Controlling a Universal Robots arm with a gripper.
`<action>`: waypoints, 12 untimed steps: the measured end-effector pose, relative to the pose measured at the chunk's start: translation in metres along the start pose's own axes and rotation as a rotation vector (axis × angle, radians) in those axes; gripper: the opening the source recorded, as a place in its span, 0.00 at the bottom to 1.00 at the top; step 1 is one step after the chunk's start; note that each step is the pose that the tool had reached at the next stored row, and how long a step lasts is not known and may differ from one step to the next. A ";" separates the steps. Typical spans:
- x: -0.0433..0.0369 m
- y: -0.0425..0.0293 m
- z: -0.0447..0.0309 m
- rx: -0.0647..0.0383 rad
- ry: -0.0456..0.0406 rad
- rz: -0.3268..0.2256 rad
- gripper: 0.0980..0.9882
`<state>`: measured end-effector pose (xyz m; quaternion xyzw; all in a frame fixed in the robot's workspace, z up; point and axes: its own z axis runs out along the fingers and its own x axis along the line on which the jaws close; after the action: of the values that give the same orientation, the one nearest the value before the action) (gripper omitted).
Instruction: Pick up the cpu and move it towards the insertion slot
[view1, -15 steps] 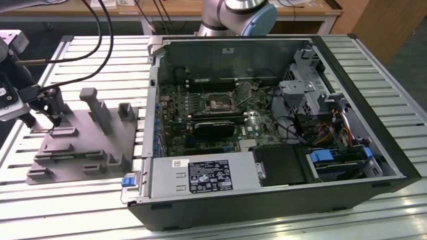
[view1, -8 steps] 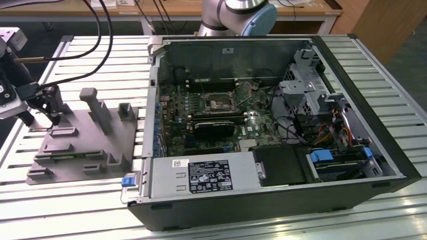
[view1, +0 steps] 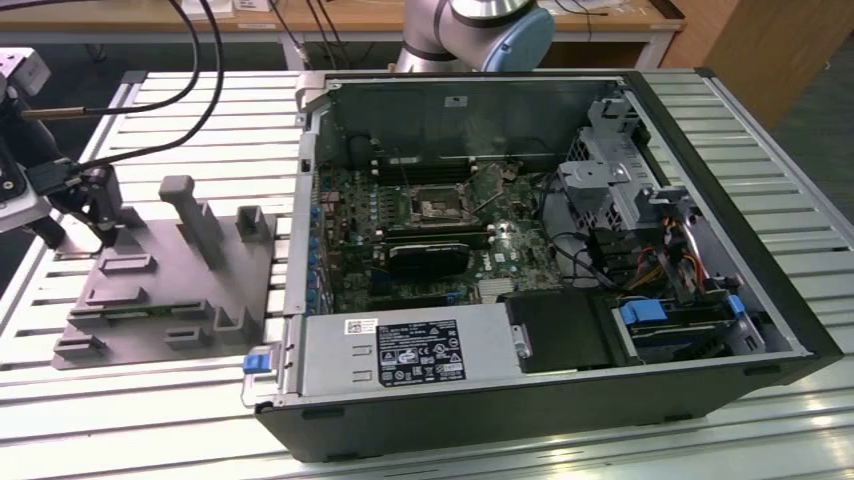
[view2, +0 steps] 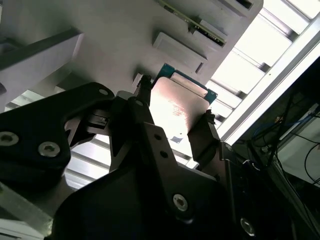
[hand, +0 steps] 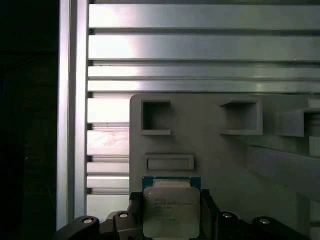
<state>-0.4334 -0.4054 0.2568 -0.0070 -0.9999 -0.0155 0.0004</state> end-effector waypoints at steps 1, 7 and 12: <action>0.0000 0.0000 -0.0009 0.000 0.0000 0.000 0.50; 0.0000 0.0003 -0.0065 0.000 0.0000 0.000 0.50; 0.0000 0.0005 -0.0117 0.000 0.0001 0.000 0.50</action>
<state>-0.4334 -0.4053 0.2684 -0.0070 -0.9999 -0.0154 0.0004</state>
